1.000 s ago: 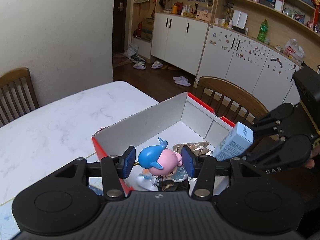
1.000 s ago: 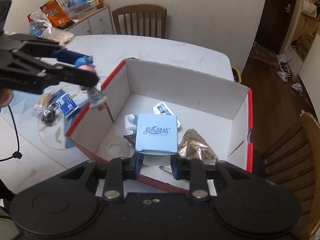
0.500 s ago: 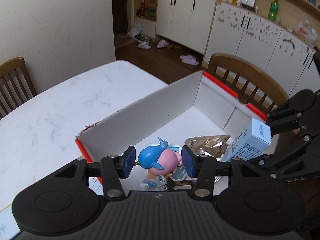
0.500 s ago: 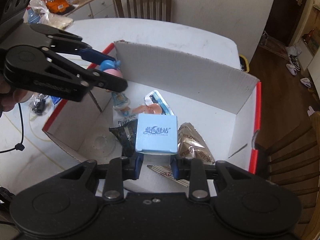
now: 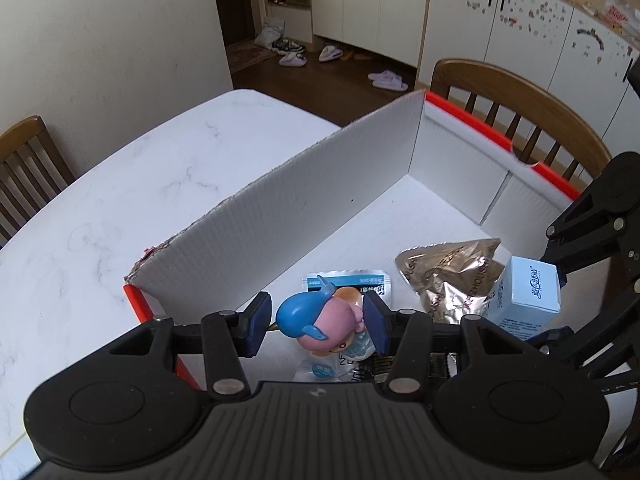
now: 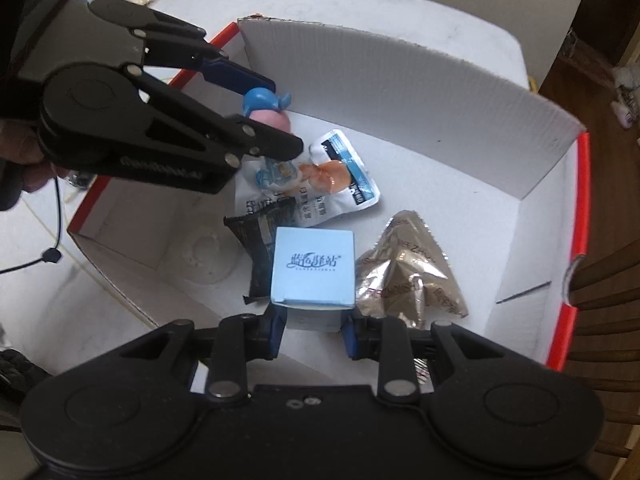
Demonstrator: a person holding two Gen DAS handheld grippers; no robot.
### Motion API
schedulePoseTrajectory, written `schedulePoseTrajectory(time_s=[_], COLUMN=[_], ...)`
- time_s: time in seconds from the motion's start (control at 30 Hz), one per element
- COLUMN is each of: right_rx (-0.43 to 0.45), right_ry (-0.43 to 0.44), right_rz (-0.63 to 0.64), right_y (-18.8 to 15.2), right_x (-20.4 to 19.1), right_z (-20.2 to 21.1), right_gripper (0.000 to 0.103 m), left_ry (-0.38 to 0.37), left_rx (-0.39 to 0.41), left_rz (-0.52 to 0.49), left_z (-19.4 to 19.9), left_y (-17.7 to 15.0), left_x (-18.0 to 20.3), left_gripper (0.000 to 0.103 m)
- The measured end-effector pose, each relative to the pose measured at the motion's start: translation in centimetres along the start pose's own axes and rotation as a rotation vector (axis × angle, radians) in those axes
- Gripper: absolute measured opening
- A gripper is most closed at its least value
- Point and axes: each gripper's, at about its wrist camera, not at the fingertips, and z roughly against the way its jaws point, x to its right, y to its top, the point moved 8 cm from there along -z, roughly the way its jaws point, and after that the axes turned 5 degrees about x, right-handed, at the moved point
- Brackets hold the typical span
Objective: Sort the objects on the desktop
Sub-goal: 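Open both tools to drop the toy figure and box into the shoebox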
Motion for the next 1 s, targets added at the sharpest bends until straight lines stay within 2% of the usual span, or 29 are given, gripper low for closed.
schedulePoseTrajectory(time_s=[0.13, 0.23, 0.5, 0.87, 0.97, 1.0], right_rx=[-0.022, -0.050, -0.063, -0.088, -0.084, -0.082], right_ry=[0.032, 0.081, 0.035, 0.016, 0.005, 0.003], right_rz=[0.012, -0.032, -0.028, 0.007, 0.009, 0.010], right_y=[0.3, 0.3, 1.3, 1.5, 1.5, 1.6], right_x=[0.0, 0.3, 1.6, 1.7, 1.6, 1.7], right_z=[-0.3, -0.8, -1.6, -3.2, -3.3, -3.3], right_gripper=[0.028, 0.028, 0.028, 0.028, 0.031, 0.034], left_ry=[-0.002, -0.009, 0.023, 0.018, 0.017, 0.015], left_rx=[-0.018, -0.022, -0.031, -0.033, -0.030, -0.027], left_rz=[-0.019, -0.009, -0.004, -0.005, -0.001, -0.002], left_z=[-0.6, -0.7, -1.4, -1.4, -1.4, -1.3], left_y=[-0.4, -0.3, -0.2, -0.4, -0.5, -0.5], left_x=[0.1, -0.2, -0.8, -0.8, -0.7, -0.7], left_gripper=[0.049, 0.049, 0.049, 0.049, 0.050, 0.053])
